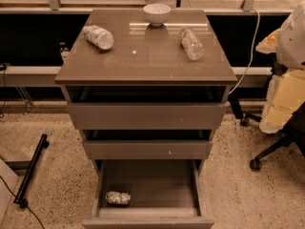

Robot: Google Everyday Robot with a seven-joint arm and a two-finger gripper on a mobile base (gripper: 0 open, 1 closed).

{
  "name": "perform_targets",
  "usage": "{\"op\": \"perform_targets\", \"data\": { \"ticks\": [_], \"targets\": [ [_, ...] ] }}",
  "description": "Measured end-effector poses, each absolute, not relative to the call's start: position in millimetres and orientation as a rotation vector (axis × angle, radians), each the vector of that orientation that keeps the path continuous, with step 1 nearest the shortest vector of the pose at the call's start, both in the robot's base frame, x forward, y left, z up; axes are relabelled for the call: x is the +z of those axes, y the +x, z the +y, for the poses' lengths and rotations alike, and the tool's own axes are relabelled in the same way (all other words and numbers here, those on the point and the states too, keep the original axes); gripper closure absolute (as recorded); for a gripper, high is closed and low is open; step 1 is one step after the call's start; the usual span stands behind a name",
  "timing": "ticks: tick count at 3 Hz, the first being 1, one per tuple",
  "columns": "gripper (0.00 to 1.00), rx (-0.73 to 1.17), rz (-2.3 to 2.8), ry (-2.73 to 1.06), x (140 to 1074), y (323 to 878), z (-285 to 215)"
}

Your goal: Pick 7up can from bottom drawer and place on counter

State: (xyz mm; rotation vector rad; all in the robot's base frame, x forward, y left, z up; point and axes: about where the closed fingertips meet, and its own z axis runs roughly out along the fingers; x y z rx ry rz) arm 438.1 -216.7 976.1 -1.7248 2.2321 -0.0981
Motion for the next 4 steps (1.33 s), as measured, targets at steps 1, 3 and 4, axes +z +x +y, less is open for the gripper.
{"op": "perform_targets", "data": {
  "ticks": [1,3,4],
  "targets": [
    [0.00,-0.087,2.225,-1.726,973.7,439.0,-212.9],
    [0.00,0.027,2.176,-1.691,945.4,445.8,-183.3],
    [0.00,0.098,2.162,-1.602,922.5,451.6,-173.0]
  ]
}}
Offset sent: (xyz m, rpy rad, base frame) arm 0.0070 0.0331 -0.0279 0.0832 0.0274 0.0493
